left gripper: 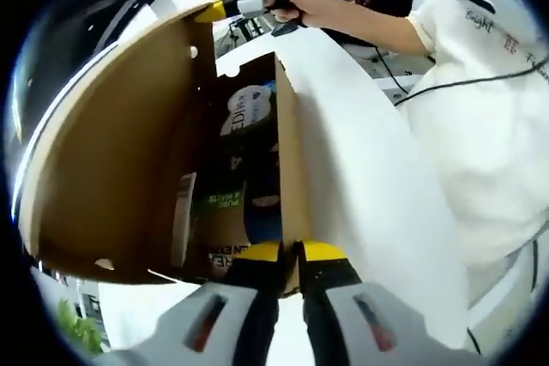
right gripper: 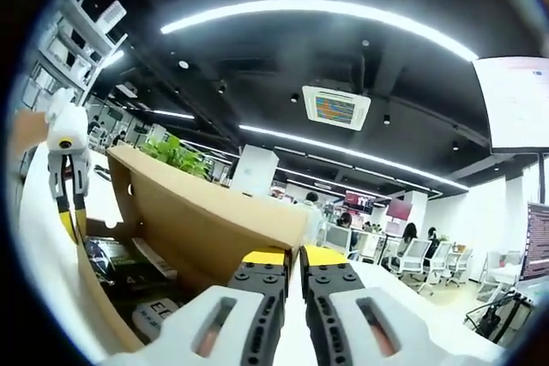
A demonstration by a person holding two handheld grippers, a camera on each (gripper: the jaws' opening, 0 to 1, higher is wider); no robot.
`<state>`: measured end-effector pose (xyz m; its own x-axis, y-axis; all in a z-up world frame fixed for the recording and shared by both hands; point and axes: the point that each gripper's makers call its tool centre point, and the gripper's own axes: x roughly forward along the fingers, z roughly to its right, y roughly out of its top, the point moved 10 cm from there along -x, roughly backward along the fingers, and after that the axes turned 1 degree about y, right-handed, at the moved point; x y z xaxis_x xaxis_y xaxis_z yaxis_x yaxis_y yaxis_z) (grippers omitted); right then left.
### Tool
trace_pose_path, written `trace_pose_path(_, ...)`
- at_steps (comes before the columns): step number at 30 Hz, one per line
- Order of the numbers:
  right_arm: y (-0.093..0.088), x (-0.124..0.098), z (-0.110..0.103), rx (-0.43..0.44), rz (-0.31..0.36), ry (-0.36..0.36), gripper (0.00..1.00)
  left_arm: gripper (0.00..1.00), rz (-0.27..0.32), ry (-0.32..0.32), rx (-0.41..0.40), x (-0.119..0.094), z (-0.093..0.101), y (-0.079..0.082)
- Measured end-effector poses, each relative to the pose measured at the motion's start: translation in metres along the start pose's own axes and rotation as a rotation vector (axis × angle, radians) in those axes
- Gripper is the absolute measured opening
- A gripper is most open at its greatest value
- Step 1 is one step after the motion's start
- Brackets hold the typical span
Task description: Operate the shoe box by opening the lid, removing the specified soft item, and placing it in the target area until the item is outside and the box remains undamaged.
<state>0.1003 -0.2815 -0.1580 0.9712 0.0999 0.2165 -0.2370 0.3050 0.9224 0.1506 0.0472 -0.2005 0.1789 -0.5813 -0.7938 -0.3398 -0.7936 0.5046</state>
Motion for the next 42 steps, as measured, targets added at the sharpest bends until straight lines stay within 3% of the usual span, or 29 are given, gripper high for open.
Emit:
trace_pose_path(1,0.0,0.0,0.0,0.001,0.0,0.0,0.03,0.05,-0.001,-0.012,0.001,0.0,-0.001,0.0)
trace_pose_path(4,0.001,0.001,0.0,0.002,-0.002,-0.001,0.03,0.04,-0.006,-0.064,-0.107,0.001,-0.005,0.0)
trace_pose_path(15,0.002,0.001,0.001,0.0,-0.007,0.006,0.03,0.05,-0.076,-0.061,-0.119,0.005,-0.005,0.004)
trace_pose_path(22,0.007,0.006,0.004,-0.02,-0.009,0.016,0.03,0.04,-0.14,-0.088,-0.073,0.01,-0.006,0.009)
trace_pose_path(28,0.011,0.01,0.01,-0.037,-0.047,0.06,0.03,0.03,-0.153,-0.097,-0.098,0.009,-0.007,0.009)
trace_pose_path(31,0.017,0.016,0.011,-0.089,-0.091,0.081,0.04,0.03,-0.162,-0.102,-0.104,0.009,-0.007,0.009)
trace_pose_path(42,0.027,0.037,0.021,-0.039,-0.185,0.129,0.03,0.03,-0.18,-0.078,-0.097,0.008,-0.001,0.012)
